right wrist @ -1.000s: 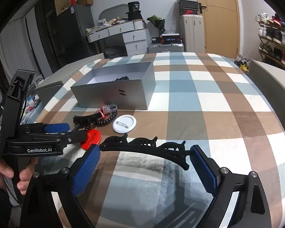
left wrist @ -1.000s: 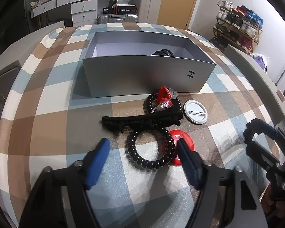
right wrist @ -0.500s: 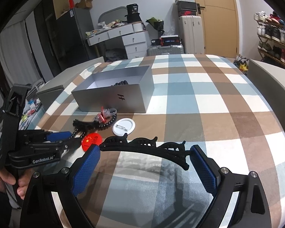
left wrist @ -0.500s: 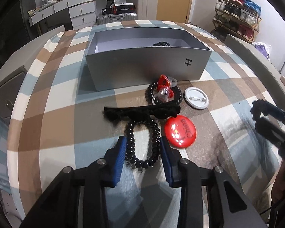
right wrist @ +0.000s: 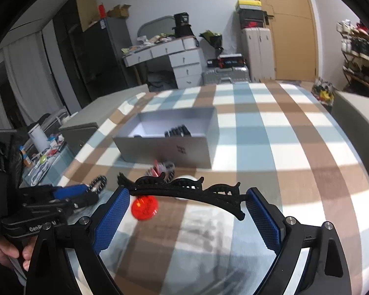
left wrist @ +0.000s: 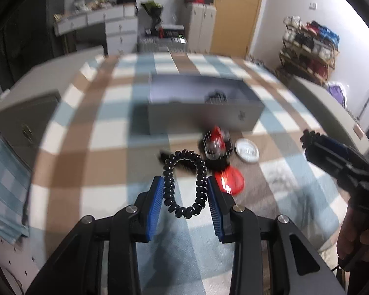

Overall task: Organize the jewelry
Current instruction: 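Lower the hair tie and comb into the grey box and open both grippers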

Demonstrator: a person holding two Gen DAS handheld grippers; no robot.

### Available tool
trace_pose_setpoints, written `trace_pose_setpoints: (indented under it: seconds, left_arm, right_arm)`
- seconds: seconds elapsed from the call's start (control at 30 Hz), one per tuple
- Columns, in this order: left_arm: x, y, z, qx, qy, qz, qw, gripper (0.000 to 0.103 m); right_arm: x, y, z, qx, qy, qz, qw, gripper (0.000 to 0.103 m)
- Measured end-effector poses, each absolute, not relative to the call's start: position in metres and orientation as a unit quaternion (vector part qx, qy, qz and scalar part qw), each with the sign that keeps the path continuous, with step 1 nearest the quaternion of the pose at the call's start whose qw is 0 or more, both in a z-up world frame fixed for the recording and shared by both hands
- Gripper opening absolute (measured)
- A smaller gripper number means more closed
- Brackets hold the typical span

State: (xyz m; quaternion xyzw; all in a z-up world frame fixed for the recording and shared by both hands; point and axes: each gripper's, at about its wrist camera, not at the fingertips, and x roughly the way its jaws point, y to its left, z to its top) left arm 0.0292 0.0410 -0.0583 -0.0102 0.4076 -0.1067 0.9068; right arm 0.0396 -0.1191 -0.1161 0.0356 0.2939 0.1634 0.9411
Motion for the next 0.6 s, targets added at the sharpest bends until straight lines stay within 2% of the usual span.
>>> trace_pose_setpoints:
  seconds: [0.33, 0.6]
  left_arm:
    - [0.063, 0.040, -0.027, -0.001, 0.344, -0.077, 0.936, 0.030]
    - [0.089, 0.040, -0.025, -0.014, 0.334, -0.087, 0.939, 0.030]
  right_arm:
    - [0.075, -0.106, -0.082, 0.057, 0.267, 0.192, 0.943, 0.096]
    - [0.109, -0.099, -0.070, 0.054, 0.257, 0.200, 0.944, 0.096]
